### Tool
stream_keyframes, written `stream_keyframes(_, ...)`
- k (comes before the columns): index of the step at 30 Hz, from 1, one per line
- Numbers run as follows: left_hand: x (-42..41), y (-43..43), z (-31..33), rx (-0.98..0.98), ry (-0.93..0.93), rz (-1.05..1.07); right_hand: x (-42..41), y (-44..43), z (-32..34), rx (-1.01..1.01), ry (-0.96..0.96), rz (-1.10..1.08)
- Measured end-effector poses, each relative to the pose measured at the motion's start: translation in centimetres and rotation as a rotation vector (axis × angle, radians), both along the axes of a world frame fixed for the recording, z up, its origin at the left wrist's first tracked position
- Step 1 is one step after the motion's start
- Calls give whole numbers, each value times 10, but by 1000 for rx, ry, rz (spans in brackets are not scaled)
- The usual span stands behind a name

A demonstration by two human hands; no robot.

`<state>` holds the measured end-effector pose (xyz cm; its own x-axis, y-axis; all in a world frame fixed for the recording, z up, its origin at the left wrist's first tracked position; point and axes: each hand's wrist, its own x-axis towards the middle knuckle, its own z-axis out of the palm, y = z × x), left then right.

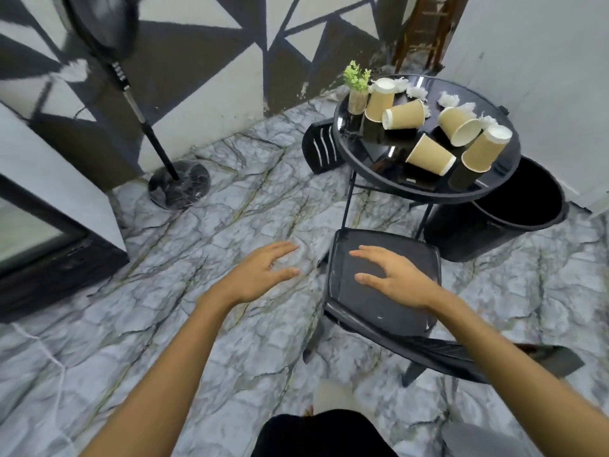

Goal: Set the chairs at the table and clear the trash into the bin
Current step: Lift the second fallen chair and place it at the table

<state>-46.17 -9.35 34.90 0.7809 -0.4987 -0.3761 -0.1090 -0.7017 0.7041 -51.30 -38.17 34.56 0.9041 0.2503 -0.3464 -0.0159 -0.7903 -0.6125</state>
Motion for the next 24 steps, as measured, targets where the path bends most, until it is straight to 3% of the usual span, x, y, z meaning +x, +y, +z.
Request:
stream_keyframes(5, 25, 33, -2, 113, -67, 54, 42, 46, -12, -174, -75, 82)
stream_keyframes(15, 116, 96, -29, 371, -142, 56, 153, 120, -38, -329, -188, 91)
stream_keyframes(24, 246, 136, -49, 508, -117, 67, 284, 166, -64, -332, -80, 60)
